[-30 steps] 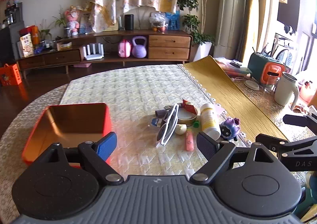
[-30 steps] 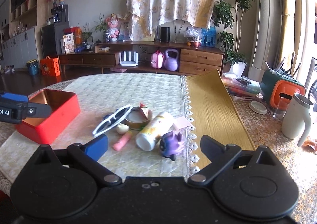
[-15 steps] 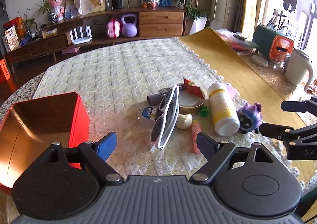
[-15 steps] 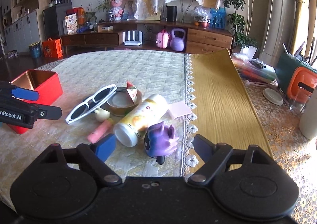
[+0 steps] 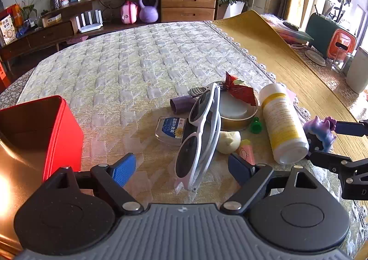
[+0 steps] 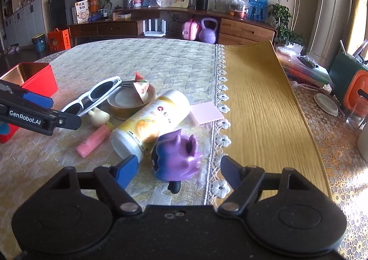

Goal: Organize rigid objects
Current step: 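Move the left tool toward the white sunglasses while the right tool approaches the purple plush toy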

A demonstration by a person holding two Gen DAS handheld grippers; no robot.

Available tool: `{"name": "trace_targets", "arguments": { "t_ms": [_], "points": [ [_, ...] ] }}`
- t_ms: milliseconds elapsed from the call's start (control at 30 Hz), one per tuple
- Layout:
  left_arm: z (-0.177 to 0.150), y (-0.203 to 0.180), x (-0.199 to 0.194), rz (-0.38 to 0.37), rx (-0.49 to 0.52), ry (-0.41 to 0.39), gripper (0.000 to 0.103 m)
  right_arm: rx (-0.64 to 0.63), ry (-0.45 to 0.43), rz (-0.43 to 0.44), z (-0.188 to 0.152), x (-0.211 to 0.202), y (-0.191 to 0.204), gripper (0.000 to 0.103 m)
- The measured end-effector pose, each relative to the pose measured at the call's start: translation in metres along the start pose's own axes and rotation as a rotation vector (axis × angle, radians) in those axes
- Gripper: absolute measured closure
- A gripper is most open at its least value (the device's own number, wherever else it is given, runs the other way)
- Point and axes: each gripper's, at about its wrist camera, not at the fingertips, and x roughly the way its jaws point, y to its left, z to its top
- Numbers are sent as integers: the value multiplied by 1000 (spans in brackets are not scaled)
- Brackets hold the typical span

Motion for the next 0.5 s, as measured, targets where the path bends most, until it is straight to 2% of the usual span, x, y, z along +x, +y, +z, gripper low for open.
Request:
{"name": "trace_targets", "arguments": {
  "t_ms": [133,233,333,500],
  "points": [
    [3,4,9,-27,-16,14,17,-9,5,6,1,5,1,27],
    [4,8,15,-57,-36,39,33,-9,9,10,1,8,-1,29],
    [7,10,19,-71,-42,38,36,-12,11,10,1,11,-3,31],
    [12,9,21,-87,-37,39,49,-16,14,8,2,15,-2,32]
  ]
}}
